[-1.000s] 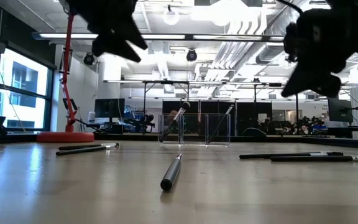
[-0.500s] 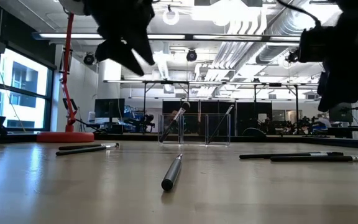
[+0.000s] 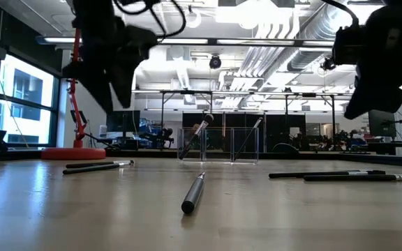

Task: Put items in baskets/containers
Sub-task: Put the eyeshadow brush into the transparent organizer

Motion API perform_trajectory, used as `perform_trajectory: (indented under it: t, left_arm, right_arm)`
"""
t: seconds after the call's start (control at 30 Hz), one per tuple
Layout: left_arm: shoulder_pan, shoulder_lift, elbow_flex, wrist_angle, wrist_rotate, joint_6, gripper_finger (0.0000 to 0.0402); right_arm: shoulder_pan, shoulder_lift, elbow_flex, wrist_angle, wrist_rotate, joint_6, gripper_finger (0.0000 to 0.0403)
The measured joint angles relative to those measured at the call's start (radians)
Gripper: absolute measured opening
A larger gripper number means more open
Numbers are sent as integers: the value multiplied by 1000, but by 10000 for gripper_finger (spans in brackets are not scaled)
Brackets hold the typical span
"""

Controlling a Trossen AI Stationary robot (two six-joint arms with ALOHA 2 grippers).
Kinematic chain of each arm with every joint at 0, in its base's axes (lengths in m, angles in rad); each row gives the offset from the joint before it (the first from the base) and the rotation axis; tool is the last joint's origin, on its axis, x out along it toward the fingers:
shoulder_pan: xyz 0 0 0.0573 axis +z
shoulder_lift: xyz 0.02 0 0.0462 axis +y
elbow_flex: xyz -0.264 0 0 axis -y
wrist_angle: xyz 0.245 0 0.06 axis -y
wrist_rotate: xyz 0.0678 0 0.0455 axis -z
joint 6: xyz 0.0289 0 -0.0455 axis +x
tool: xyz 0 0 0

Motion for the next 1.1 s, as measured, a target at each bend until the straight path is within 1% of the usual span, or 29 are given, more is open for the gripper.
perform_trajectory:
  t: [0.07,0.13,0.23,0.33,0.47,0.67,0.77,0.87,1.1]
  left_arm:
    - [32,0,-28,-11,11,-29,207]
    - [70,0,-64,-13,48,-31,207]
    - [124,0,-120,13,113,13,207]
    - [168,0,-176,77,154,57,207]
    - [200,0,-228,137,173,94,207]
    - [199,0,-279,197,176,129,204]
    - [185,0,-295,248,173,140,190]
    - [184,4,-307,309,175,154,167]
    - [185,88,-303,289,175,199,107]
  right_arm:
    - [0,0,0,23,44,14,1]
    - [-1,0,0,53,74,13,1]
    - [-1,0,0,95,114,13,2]
    - [-1,0,0,120,133,13,1]
    - [-1,0,0,125,164,15,3]
    - [-1,0,0,129,202,16,1]
    - [-1,0,0,132,227,16,3]
    - [-1,0,0,134,256,16,1]
    - [-1,0,0,141,283,16,4]
